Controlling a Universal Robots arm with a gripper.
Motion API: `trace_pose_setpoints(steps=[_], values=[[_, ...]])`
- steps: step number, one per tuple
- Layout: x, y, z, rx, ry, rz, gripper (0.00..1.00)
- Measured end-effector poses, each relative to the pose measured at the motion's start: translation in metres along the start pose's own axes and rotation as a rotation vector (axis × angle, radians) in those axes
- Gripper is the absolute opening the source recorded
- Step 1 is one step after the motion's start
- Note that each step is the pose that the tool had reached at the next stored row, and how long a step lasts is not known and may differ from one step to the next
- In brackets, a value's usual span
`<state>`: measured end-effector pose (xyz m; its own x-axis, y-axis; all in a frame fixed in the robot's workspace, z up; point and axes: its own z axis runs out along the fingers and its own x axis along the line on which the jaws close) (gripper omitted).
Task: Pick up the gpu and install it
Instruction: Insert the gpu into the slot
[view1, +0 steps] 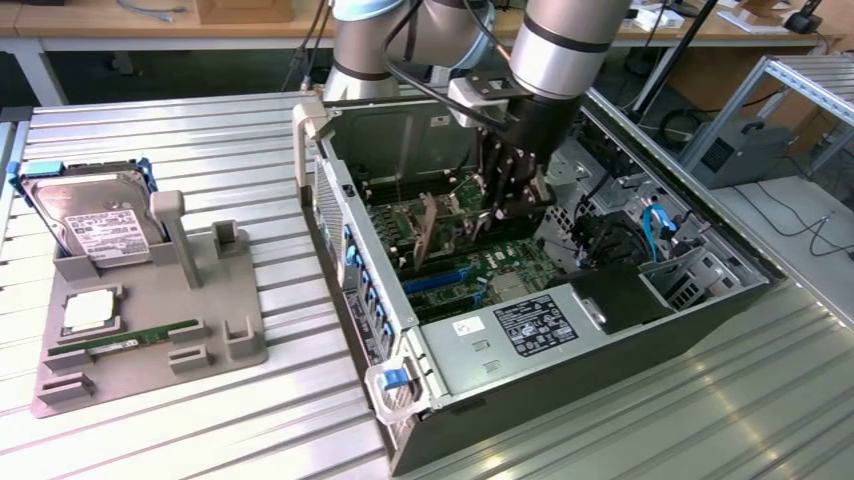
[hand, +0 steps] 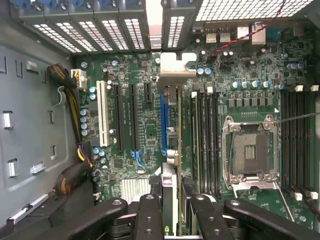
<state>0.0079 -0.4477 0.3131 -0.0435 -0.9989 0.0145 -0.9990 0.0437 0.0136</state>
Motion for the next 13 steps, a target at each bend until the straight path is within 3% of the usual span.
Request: trace_pose_setpoints(steps=[13], values=[[0.0096,0.0072,0.0026,0.0001,0.0003,-0.003,0.27]])
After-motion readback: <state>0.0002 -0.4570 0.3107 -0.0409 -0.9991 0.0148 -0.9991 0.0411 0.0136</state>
